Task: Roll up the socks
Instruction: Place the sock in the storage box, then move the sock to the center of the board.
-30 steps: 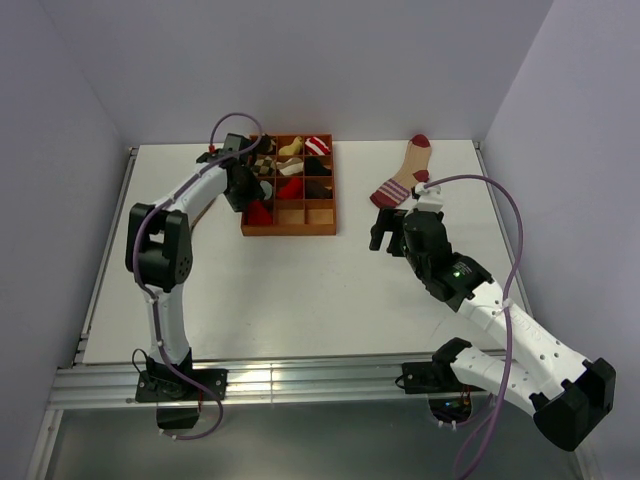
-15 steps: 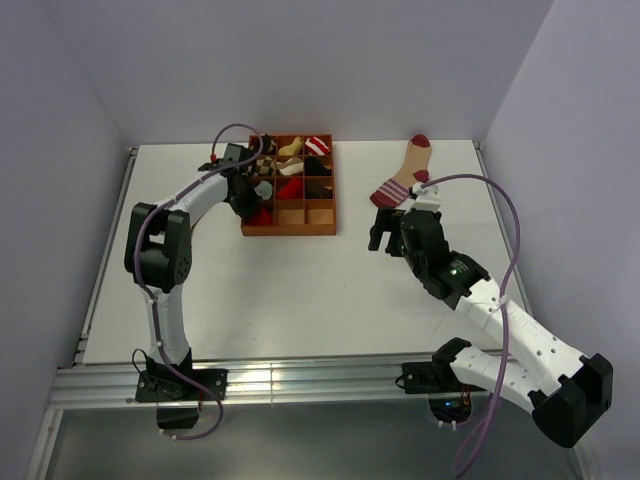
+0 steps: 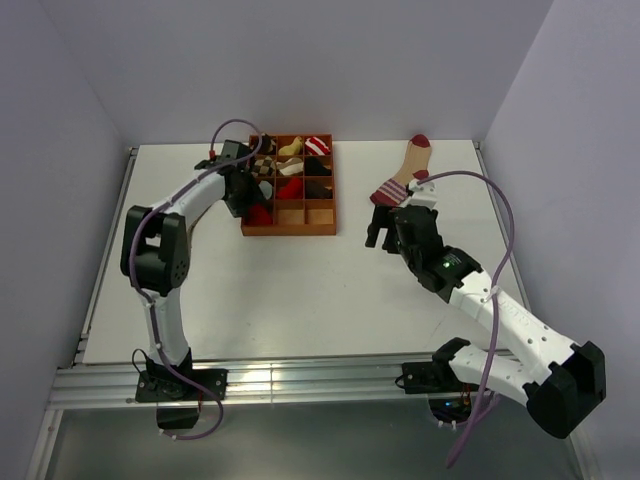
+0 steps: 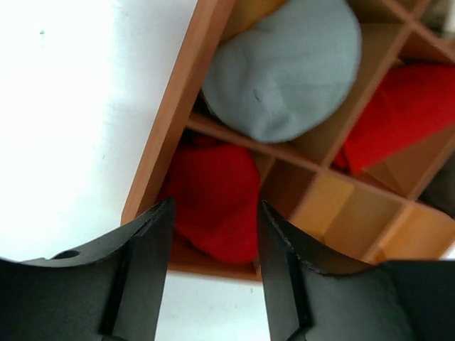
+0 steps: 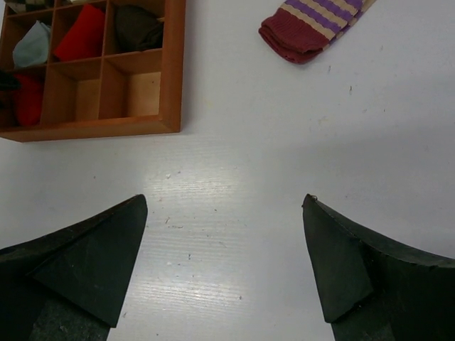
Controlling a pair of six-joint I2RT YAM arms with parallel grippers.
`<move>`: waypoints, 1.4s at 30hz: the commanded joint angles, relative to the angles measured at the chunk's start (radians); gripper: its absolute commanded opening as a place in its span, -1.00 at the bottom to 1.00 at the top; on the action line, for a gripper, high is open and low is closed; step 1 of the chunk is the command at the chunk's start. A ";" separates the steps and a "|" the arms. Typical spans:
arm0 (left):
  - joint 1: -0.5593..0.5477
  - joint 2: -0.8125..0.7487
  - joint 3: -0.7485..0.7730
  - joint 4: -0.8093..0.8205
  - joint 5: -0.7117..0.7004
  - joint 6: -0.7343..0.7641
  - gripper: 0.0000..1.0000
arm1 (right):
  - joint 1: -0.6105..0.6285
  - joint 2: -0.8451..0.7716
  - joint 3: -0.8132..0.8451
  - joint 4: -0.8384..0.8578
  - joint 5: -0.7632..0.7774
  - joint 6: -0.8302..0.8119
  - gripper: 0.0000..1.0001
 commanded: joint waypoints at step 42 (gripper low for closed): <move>0.076 -1.313 -0.710 0.038 -0.275 0.189 0.91 | -0.426 1.202 0.893 -0.173 -0.283 0.189 -0.17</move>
